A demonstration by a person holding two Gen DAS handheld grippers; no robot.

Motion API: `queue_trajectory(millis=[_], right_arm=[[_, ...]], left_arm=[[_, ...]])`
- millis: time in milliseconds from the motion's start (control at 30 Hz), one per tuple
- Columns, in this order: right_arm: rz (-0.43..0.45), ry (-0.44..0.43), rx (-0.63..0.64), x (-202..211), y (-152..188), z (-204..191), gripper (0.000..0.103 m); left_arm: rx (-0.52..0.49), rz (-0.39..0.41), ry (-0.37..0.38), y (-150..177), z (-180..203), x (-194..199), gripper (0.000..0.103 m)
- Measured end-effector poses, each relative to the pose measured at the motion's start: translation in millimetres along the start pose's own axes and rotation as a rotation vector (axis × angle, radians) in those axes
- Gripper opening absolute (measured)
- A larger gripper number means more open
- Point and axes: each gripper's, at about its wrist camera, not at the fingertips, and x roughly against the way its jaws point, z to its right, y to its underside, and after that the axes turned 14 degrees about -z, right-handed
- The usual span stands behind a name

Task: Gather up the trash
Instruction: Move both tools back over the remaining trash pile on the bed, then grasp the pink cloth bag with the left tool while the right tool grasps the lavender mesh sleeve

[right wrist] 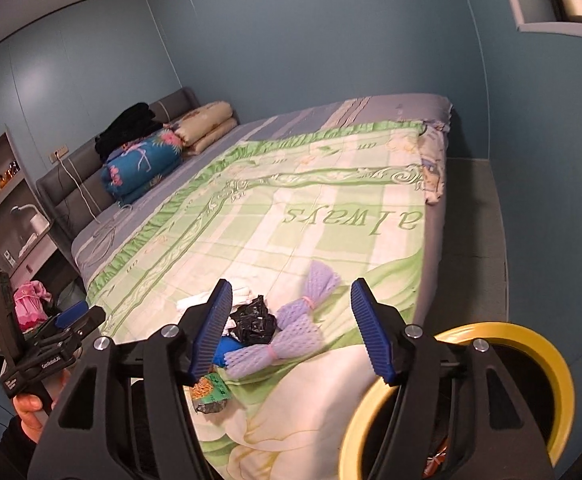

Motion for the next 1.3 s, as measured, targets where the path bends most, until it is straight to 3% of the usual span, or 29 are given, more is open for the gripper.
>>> queue_trajectory(millis=[567,1033,1300], right_arm=[[-0.190,0.016,-0.004,-136.2,-32.6,-18.3,0.059],[-0.308,0.061,-0.053,-215.5,-38.0,-1.8,0.059],[-0.362,0.063,-0.117,-239.6,-43.6,16.1,0.059]], left_arm=[[0.102,-0.154,-0.053,45.9,-60.3,-64.8,0.094],[0.120,-0.268,0.007,64.7,-72.7,-117.7,0.094],[0.138,-0.302,0.033,62.4,-76.5,-136.3,0.094]])
